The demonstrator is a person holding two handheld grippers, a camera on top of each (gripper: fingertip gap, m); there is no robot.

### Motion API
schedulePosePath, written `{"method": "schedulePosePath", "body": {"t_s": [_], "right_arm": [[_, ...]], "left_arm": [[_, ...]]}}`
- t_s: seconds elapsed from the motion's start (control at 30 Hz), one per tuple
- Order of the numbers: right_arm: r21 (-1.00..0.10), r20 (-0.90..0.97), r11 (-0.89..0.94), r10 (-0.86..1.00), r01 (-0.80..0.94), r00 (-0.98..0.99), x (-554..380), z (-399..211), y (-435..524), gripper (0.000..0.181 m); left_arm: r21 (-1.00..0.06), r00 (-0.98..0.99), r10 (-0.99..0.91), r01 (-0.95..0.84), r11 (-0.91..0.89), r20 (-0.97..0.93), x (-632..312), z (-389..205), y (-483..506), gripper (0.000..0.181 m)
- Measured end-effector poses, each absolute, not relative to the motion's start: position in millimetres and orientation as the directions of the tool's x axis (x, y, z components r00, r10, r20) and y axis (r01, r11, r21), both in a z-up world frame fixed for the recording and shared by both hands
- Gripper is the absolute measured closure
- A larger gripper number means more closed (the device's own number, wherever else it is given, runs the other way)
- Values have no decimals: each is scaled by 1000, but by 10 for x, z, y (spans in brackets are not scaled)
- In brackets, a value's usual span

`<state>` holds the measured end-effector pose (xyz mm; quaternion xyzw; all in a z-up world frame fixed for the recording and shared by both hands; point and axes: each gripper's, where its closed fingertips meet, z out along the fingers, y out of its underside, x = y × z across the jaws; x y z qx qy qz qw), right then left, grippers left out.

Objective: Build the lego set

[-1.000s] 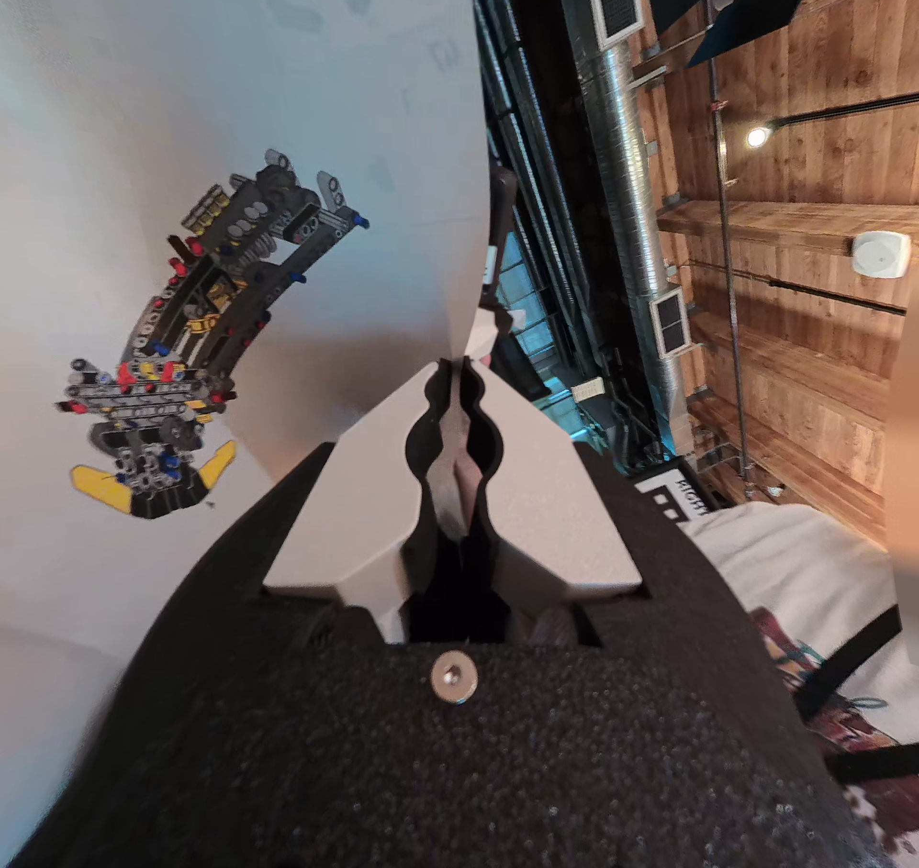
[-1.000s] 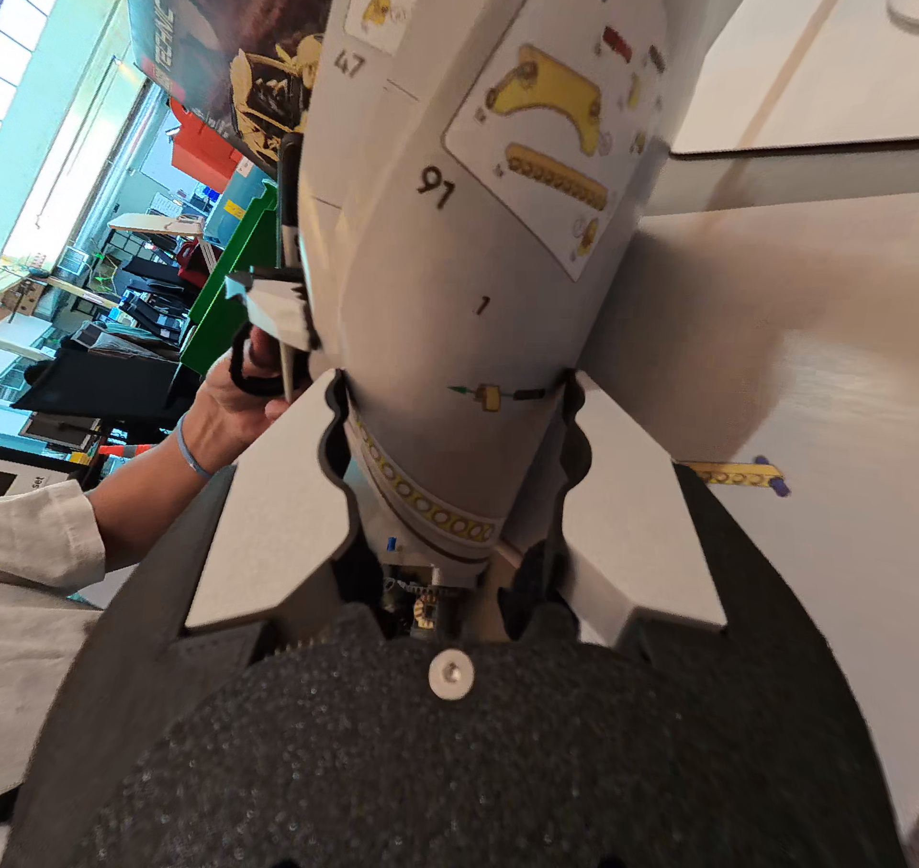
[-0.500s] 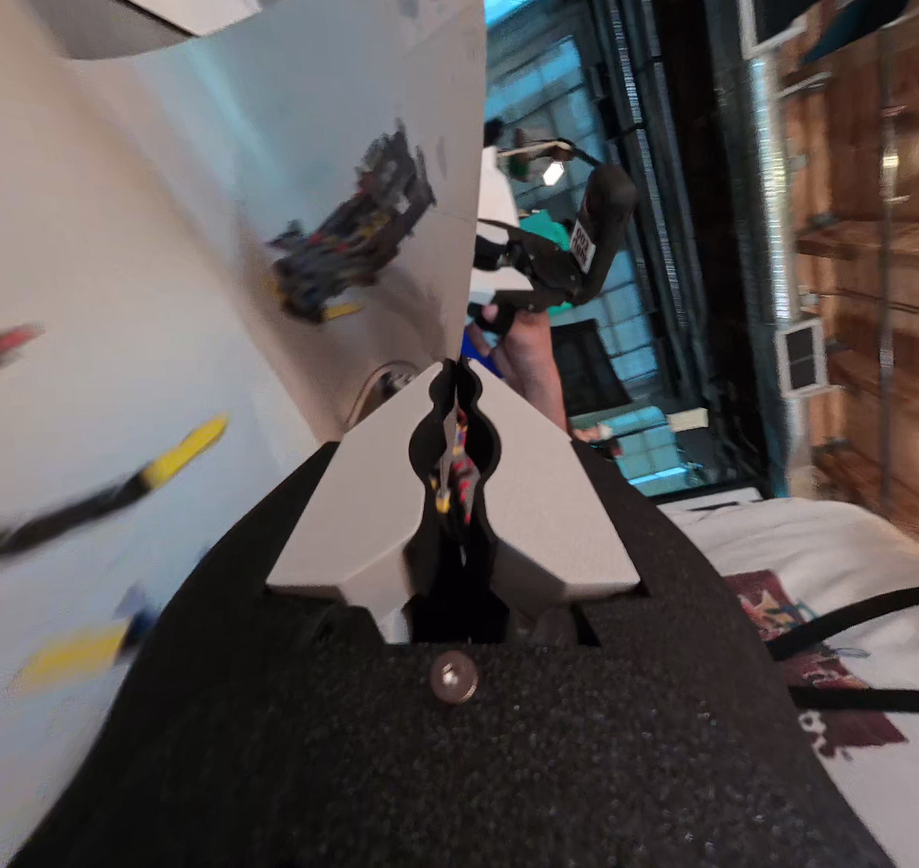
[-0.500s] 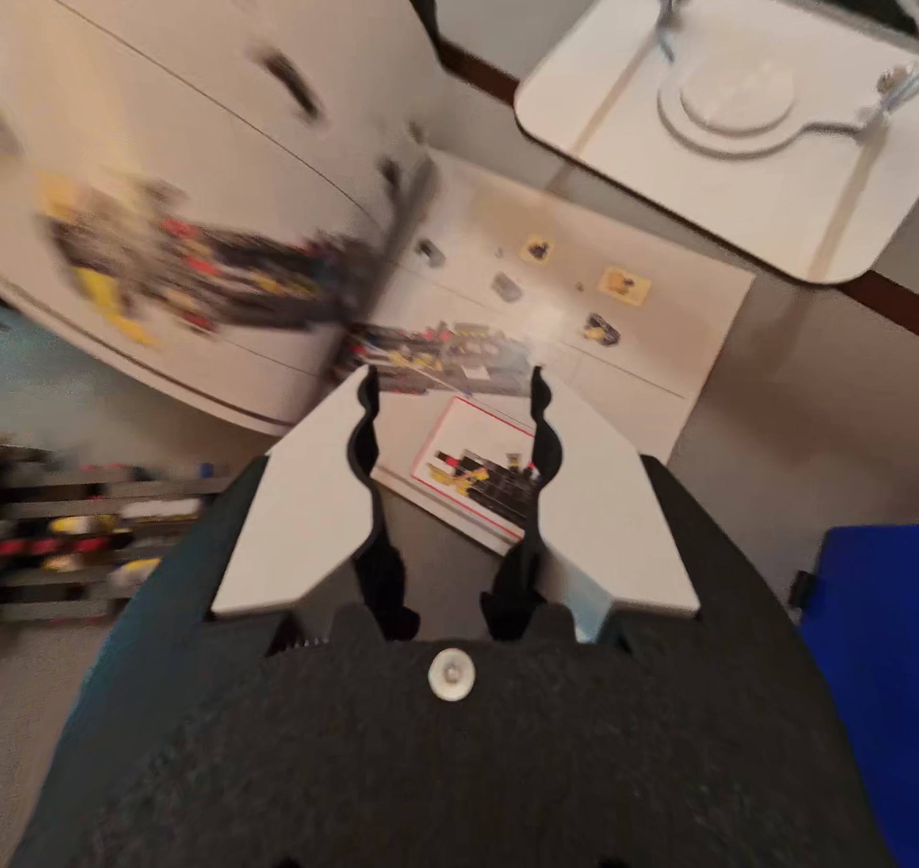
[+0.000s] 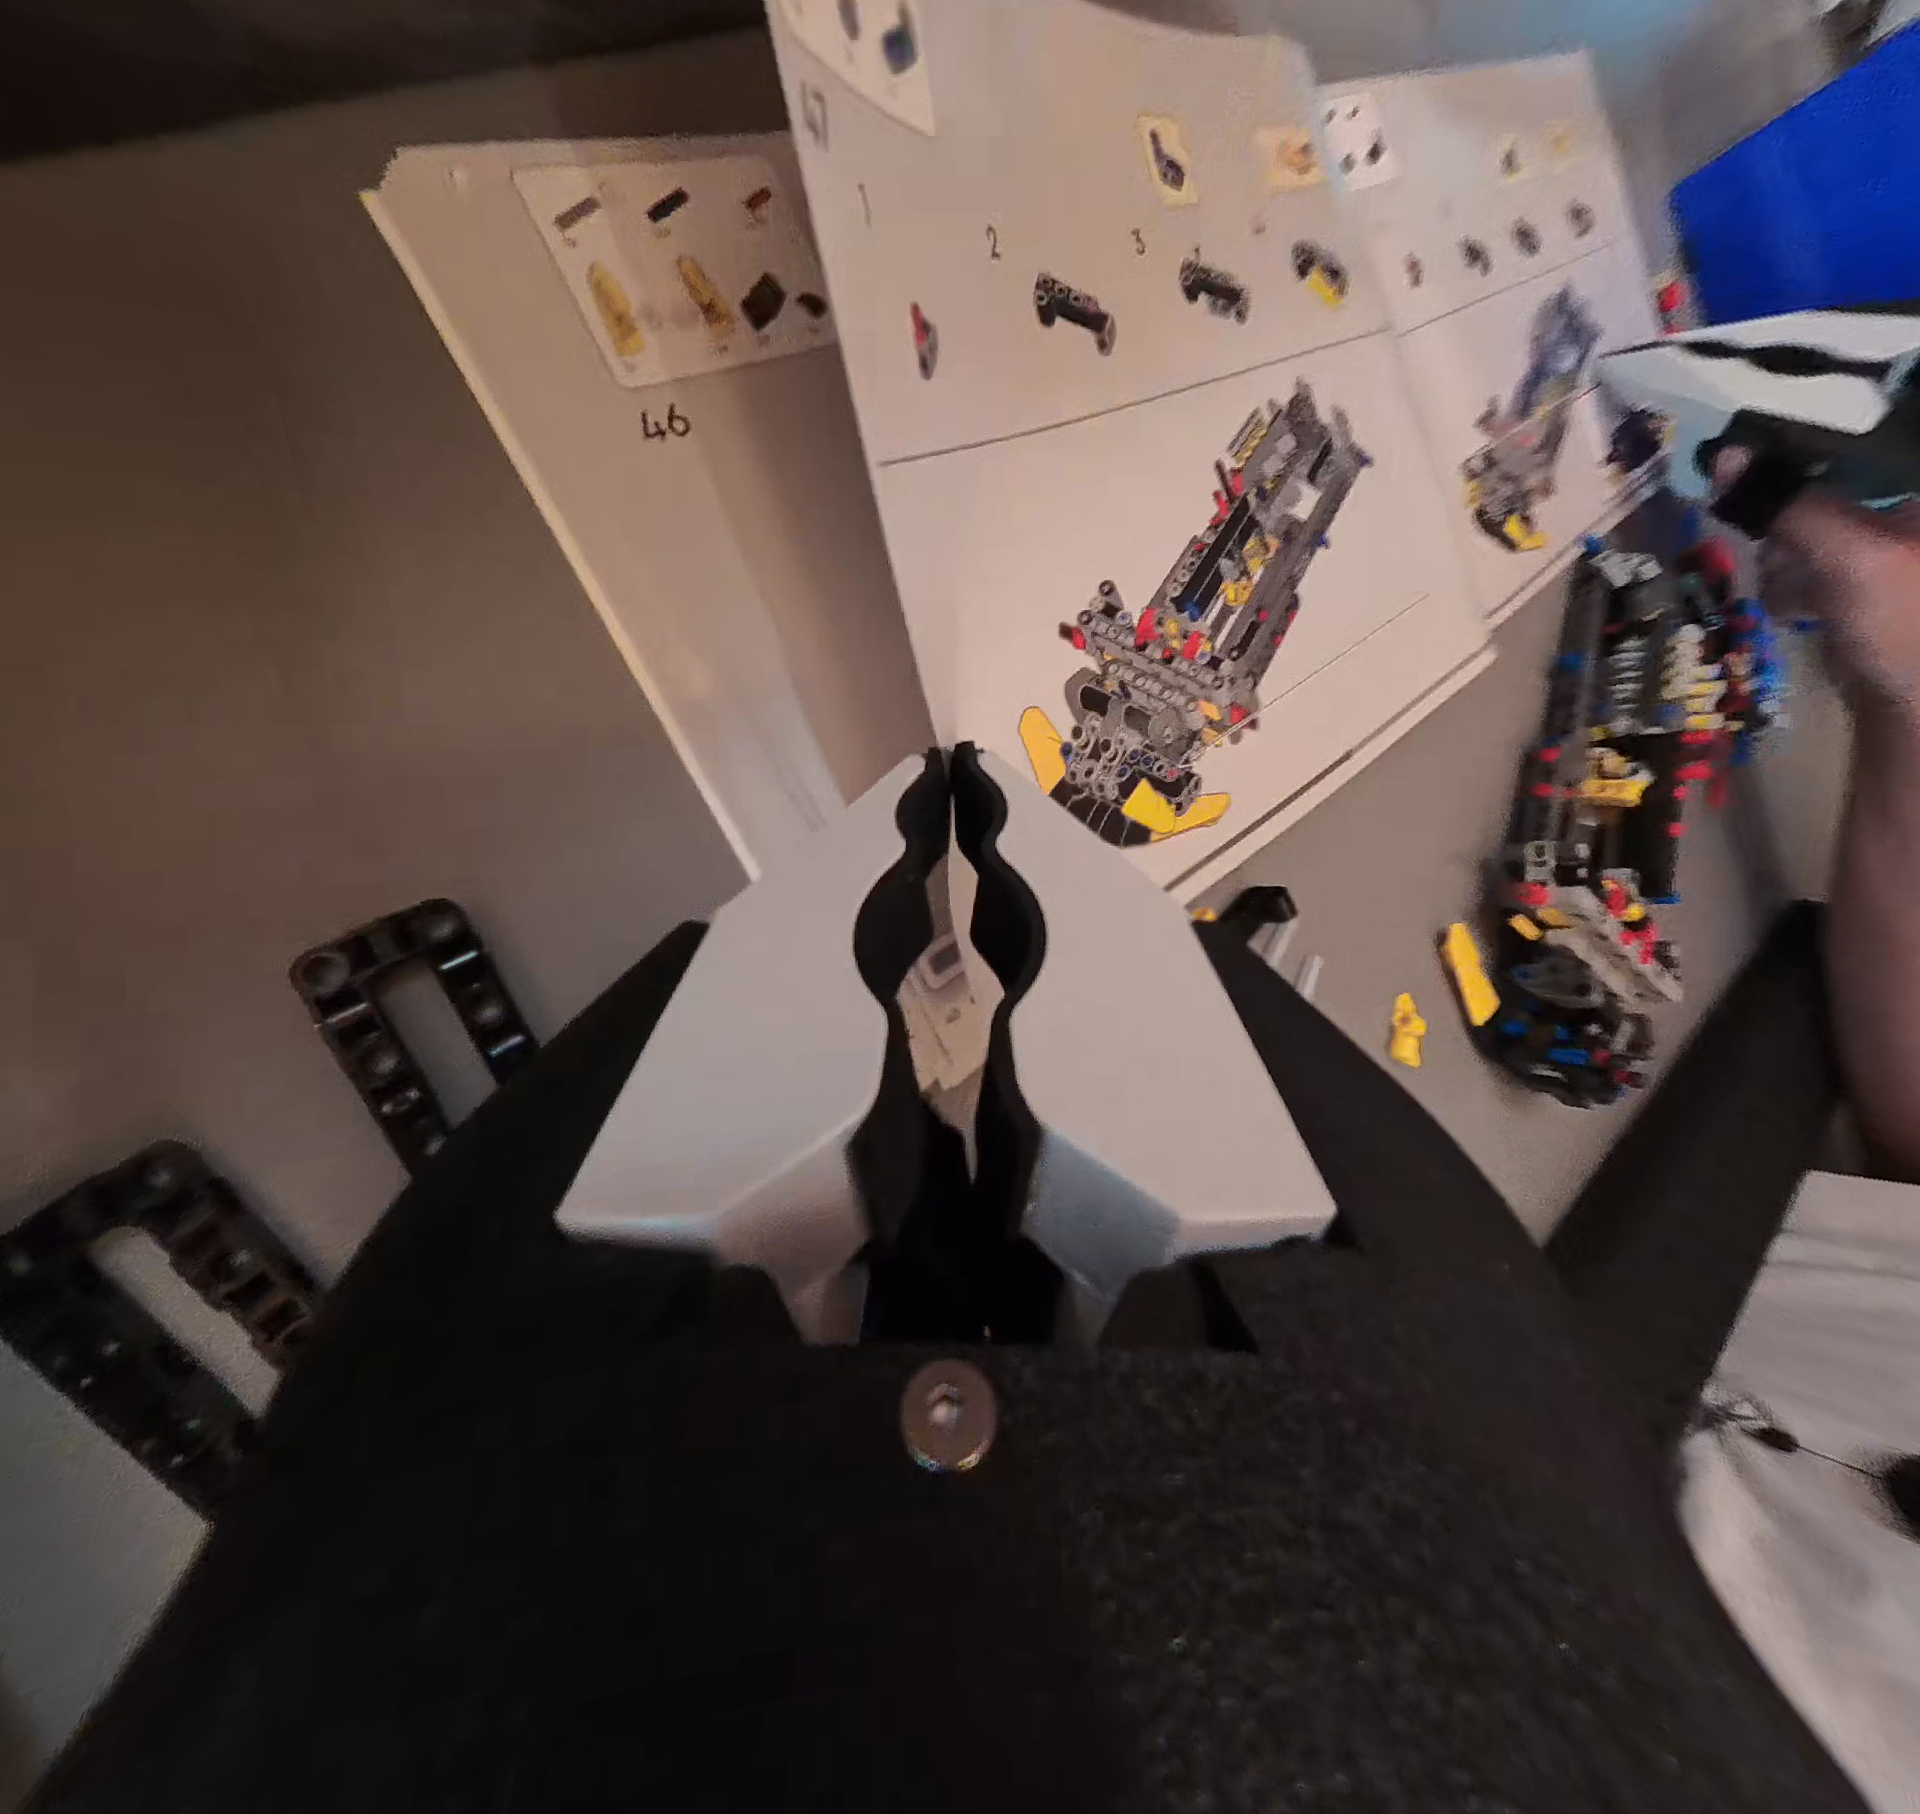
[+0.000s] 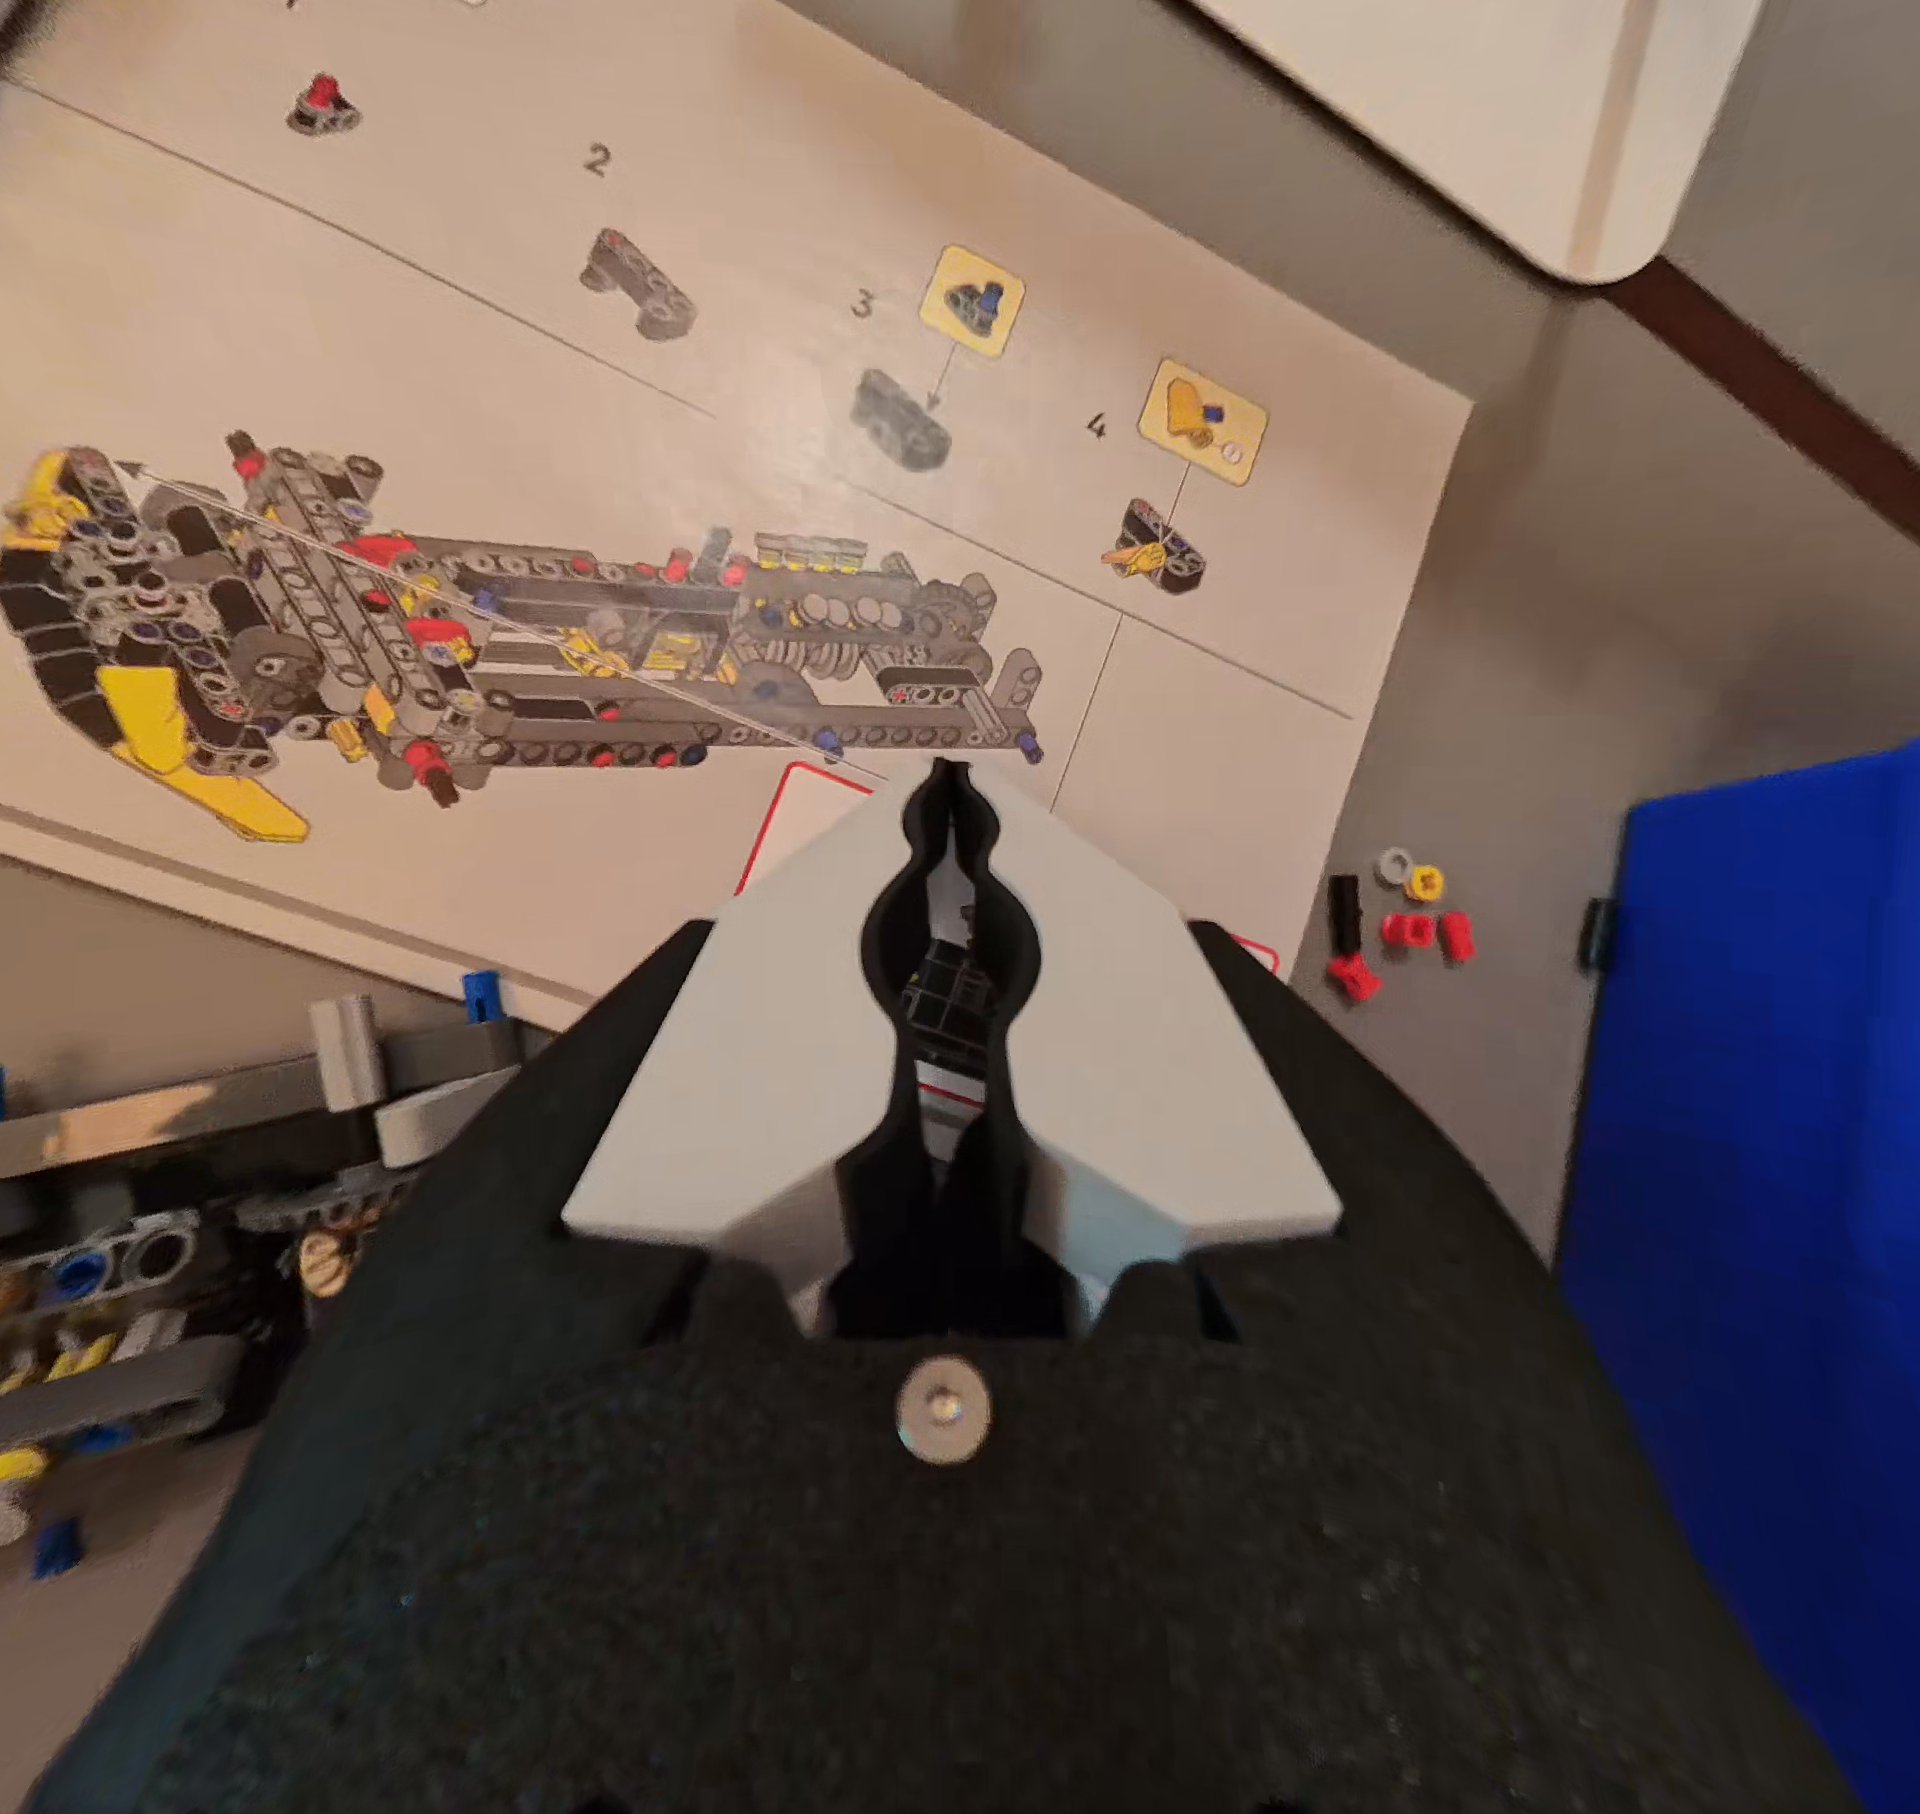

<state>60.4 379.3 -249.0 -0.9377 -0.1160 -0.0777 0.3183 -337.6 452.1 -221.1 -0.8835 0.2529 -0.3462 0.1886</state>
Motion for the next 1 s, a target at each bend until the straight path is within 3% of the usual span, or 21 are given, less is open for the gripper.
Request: {"method": "schedulePosePath", "body": {"t_s": [0.13,0.23,0.27,0.33,0.63,0.73,0.8,0.9,1.0], "right_arm": [[-485,312,-801,216,350,925,525,-2415,3822,181],[-642,225,-539,548,545,806,-538,-2056,3932,181],[-657,156,-454,699,602,698,-972,-2043,3825,181],[-603,159,-400,788,691,595,-1307,-2169,3797,181],[-523,149,-422,810,741,567,-1469,-2481,3822,181],[-527,153,-419,809,740,567,-1469,-2491,3819,181],[-506,163,-426,807,750,568,-1468,-2495,3818,181],[-460,192,-417,815,784,547,-1467,-2498,3818,181],[-482,197,-416,806,771,558,-1468,-2498,3818,181]], "left_arm": [[-498,665,-586,-352,-793,463,-3388,-2323,4441,181],[-502,681,-590,-361,-786,435,-3409,-2341,4416,181],[-498,685,-589,-365,-787,428,-3419,-2355,4411,181],[-486,694,-584,-371,-791,420,-3435,-2393,4406,181],[-509,795,-510,-307,-805,328,-3603,-2373,4535,177],[-675,808,-555,-298,-675,198,-3347,-1884,4668,166],[-766,726,-671,-343,-543,150,-2780,-1619,4666,179],[-702,563,-793,-468,-537,231,-1852,-1864,4624,179],[-647,550,-789,-502,-574,274,-1372,-2218,4788,181]]}}
